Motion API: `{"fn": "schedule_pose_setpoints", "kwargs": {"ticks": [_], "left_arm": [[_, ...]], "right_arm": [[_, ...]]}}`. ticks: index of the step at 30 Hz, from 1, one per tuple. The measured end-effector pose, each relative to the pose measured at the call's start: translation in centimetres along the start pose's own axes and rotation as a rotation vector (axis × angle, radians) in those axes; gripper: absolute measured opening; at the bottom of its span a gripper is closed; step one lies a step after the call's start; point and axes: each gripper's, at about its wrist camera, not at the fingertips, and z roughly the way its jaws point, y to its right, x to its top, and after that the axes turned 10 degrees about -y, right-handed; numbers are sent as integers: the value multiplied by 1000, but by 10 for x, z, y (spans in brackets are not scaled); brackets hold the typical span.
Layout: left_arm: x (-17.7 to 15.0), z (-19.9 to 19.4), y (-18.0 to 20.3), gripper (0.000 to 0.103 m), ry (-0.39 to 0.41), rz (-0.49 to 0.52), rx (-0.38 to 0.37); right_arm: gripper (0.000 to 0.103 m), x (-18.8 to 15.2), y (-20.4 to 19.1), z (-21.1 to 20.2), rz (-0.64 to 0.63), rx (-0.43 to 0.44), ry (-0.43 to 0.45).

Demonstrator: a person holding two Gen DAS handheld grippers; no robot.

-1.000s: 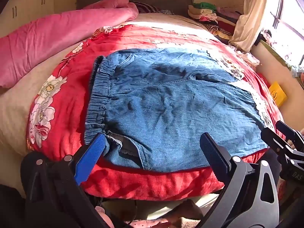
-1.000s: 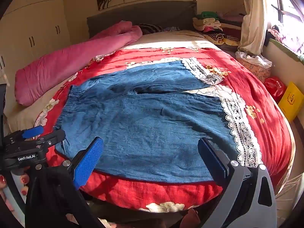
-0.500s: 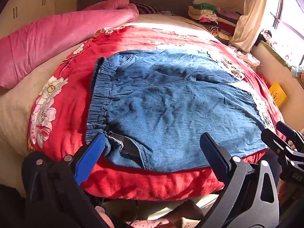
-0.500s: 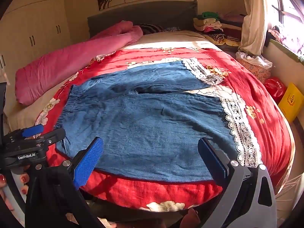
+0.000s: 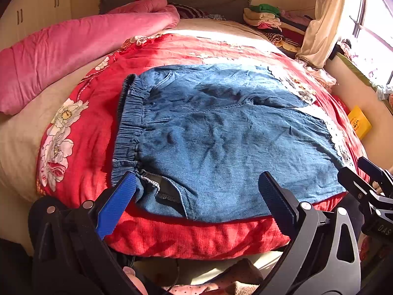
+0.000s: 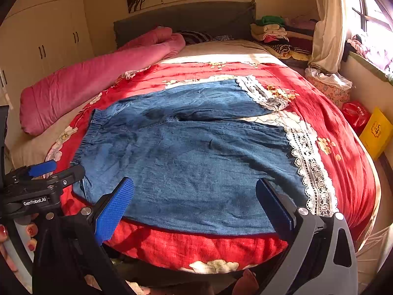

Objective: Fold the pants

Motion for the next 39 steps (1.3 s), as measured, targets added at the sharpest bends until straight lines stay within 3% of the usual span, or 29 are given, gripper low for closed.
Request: {"fn": "schedule_pose_setpoints", "kwargs": {"ticks": [39], "left_arm": [[1, -3, -2, 94, 4, -4, -1]], "right_arm": [[99, 0, -2, 0, -10, -6, -2]]}}
